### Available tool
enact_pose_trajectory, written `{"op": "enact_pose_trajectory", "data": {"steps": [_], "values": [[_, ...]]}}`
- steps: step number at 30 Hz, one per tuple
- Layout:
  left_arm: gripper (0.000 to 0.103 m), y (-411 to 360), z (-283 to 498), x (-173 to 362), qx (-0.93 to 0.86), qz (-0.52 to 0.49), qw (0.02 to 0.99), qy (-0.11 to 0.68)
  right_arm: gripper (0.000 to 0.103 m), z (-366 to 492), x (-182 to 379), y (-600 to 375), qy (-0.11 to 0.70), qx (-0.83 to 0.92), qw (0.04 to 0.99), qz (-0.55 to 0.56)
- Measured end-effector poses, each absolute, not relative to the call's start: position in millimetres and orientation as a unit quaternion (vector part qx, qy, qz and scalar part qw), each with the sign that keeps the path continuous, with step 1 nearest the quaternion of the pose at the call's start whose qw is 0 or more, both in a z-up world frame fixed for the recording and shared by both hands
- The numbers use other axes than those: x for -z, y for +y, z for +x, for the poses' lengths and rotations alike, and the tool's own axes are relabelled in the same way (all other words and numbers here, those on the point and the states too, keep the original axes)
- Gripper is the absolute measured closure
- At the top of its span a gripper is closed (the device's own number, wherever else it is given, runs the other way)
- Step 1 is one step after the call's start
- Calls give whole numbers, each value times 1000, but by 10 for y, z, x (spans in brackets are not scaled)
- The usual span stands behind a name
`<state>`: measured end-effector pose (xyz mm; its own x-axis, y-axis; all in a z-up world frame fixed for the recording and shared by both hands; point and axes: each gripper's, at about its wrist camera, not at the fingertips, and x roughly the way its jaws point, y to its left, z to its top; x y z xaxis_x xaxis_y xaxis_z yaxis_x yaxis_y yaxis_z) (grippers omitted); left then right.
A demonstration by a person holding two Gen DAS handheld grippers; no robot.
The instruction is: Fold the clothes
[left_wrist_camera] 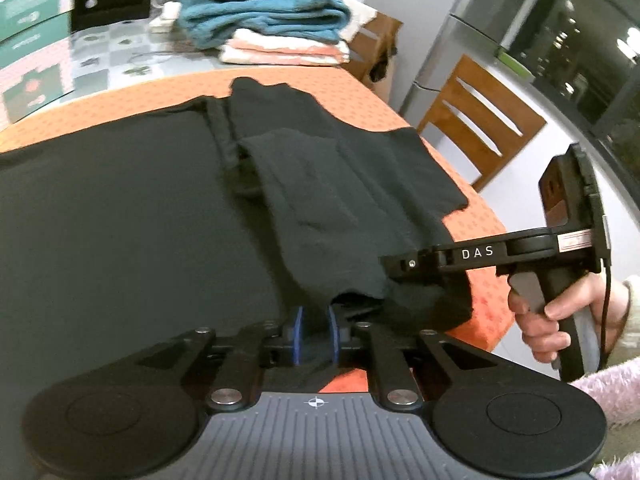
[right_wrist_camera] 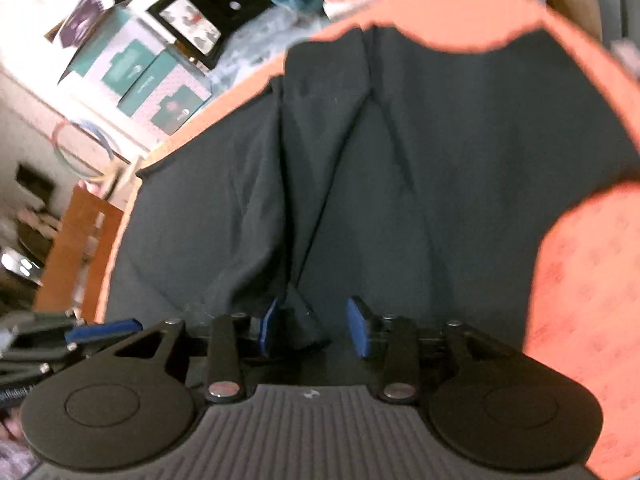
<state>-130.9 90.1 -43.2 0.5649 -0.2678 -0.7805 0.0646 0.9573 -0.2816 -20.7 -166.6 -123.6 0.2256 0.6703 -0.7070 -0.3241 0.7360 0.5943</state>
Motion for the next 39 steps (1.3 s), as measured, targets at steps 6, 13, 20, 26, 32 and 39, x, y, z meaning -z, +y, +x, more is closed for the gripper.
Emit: {"op": "enact_pose_trajectory", "data": {"steps": [6,13,20,26,32,39], "values": [[87,1054,-1334,461,63,-137,877,456,98,-269,1310,-1581,544,-330,750,181],[87,1097,-1253,525,60,-154,873,459,98,-356,594,-1882,464,-315,808,181],[70,1017,-1064,678,133,-185,848,478,98,-408,665,-2047,501,-270,812,129],[53,852,-950,859,191,-190,824,498,94,-443,992,-1938,532,-253,798,125],[81,803,-914,1027,202,-198,800,529,86,-449,1008,-1955,529,-263,799,111],[77,786,-1054,987,183,-163,816,523,98,-430,1044,-1929,551,-288,769,147]]}}
